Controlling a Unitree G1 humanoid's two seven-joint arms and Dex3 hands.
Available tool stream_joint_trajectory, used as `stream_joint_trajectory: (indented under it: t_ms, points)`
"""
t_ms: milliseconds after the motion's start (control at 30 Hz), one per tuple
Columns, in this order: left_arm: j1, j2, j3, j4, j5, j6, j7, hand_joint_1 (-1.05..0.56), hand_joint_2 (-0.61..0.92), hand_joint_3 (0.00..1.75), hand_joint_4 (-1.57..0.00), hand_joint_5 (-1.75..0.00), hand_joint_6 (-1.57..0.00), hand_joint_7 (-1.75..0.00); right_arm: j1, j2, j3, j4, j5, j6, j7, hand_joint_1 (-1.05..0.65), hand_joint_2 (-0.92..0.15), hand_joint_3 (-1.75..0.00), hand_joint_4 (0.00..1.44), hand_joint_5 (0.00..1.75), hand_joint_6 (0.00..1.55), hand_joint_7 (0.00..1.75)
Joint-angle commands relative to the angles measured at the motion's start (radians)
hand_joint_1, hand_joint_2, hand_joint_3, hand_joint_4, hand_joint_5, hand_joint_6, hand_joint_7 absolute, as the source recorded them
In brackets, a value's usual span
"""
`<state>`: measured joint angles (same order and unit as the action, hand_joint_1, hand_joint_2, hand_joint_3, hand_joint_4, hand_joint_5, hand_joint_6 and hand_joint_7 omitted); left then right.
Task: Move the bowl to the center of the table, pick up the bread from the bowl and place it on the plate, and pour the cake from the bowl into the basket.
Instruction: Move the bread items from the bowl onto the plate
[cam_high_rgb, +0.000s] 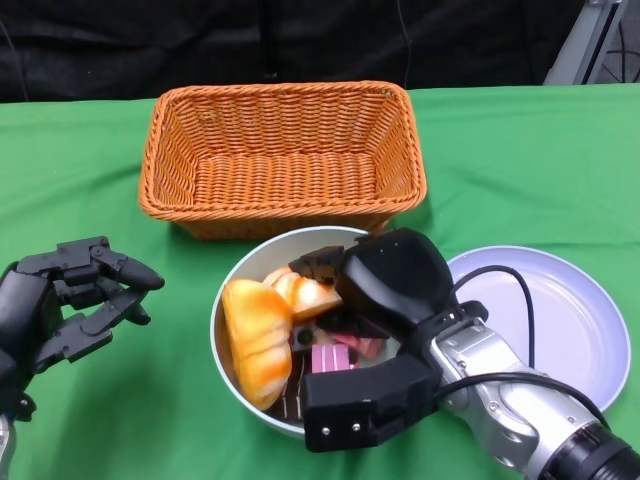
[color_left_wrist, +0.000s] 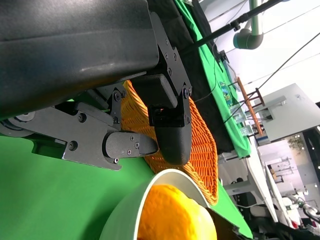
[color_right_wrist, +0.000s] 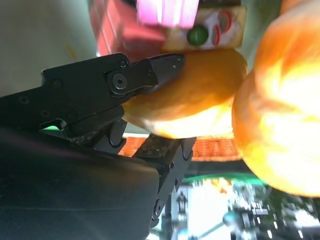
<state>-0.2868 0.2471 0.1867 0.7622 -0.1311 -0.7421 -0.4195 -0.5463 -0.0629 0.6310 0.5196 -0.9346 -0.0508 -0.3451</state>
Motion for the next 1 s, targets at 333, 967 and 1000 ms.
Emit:
stream_joint_trajectory:
  t_ms: [333,967,1000]
  points:
    - [-0.012,0.020,-0.002,0.020,0.006,-0.015,0.008,-0.15,0.86,0.35,-0.84,-1.26,-0.92,-0.86,-0.011,-0.037,-0.101,-0.060,0.115,-0.148,-0.062,-0.32,-0.91,-0.02,0.74,1.25,0.90,0.54]
    - [-0.038,0.036,-0.001,0.063,0.015,-0.022,0.016,-0.14,0.86,0.36,-0.84,-1.24,-0.92,-0.82,0.303,-0.116,-0.345,-0.599,0.442,-0.062,0.321,-0.14,-0.84,-0.01,0.77,1.40,0.96,0.47]
    - [-0.041,0.037,0.000,0.070,0.015,-0.022,0.017,-0.14,0.86,0.36,-0.84,-1.24,-0.92,-0.82,0.327,-0.125,-0.362,-0.616,0.457,-0.069,0.328,-0.14,-0.85,-0.01,0.76,1.41,0.96,0.47]
